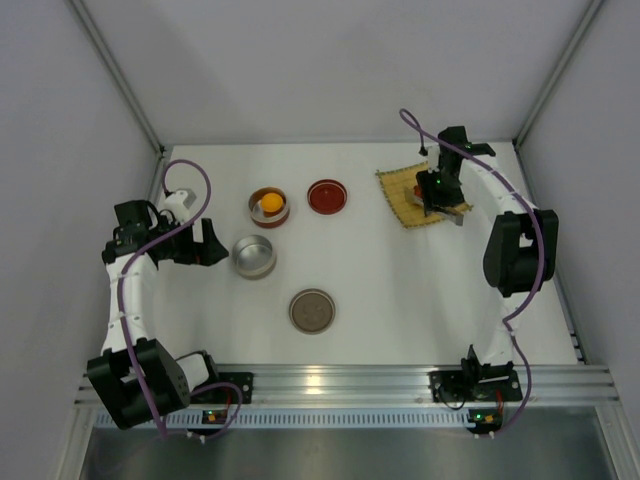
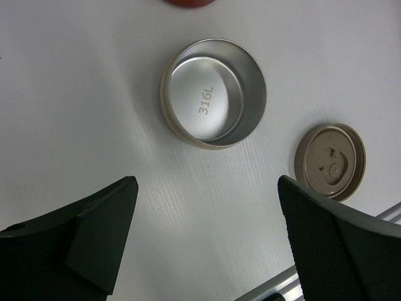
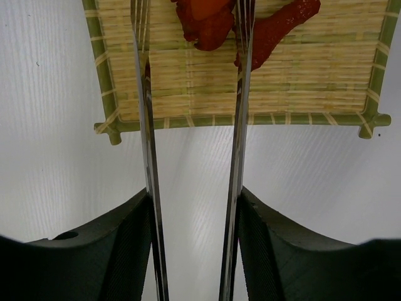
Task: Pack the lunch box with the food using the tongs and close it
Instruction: Pick up the fake food from the plate.
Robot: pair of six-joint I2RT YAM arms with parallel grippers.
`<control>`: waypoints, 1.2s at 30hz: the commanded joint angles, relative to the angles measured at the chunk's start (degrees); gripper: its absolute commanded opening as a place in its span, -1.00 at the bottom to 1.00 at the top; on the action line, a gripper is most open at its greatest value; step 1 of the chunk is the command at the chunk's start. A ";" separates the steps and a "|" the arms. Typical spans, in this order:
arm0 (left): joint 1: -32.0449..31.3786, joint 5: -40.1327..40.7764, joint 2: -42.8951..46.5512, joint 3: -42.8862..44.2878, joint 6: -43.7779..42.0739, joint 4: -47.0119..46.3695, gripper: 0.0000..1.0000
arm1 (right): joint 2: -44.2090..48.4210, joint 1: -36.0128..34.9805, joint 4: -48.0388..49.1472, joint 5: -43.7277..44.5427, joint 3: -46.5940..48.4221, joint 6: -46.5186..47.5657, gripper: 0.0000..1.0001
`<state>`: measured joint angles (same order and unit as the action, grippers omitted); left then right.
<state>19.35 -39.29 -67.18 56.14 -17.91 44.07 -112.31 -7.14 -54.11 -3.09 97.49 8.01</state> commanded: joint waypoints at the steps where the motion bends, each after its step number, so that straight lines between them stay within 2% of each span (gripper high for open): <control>1: 0.16 -0.53 0.29 0.46 -0.19 -2.15 0.96 | -0.19 -0.77 2.08 0.10 0.42 0.43 -0.01; 12: 0.16 -0.35 0.20 0.55 -0.19 -2.24 0.97 | 1.39 -0.77 1.90 0.81 -0.90 1.13 -0.22; 25: 0.16 -0.70 0.20 0.90 0.16 -2.50 0.96 | 4.91 -0.77 1.11 -3.41 2.00 0.34 -0.71; 36: 0.16 -0.53 0.21 0.90 0.16 -2.33 0.96 | 7.19 -0.77 1.11 -4.20 3.41 1.04 -0.81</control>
<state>19.35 -39.11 -67.18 56.14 -17.89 43.70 -109.25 -7.14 -54.43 -6.35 98.02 8.82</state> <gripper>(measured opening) 0.983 0.329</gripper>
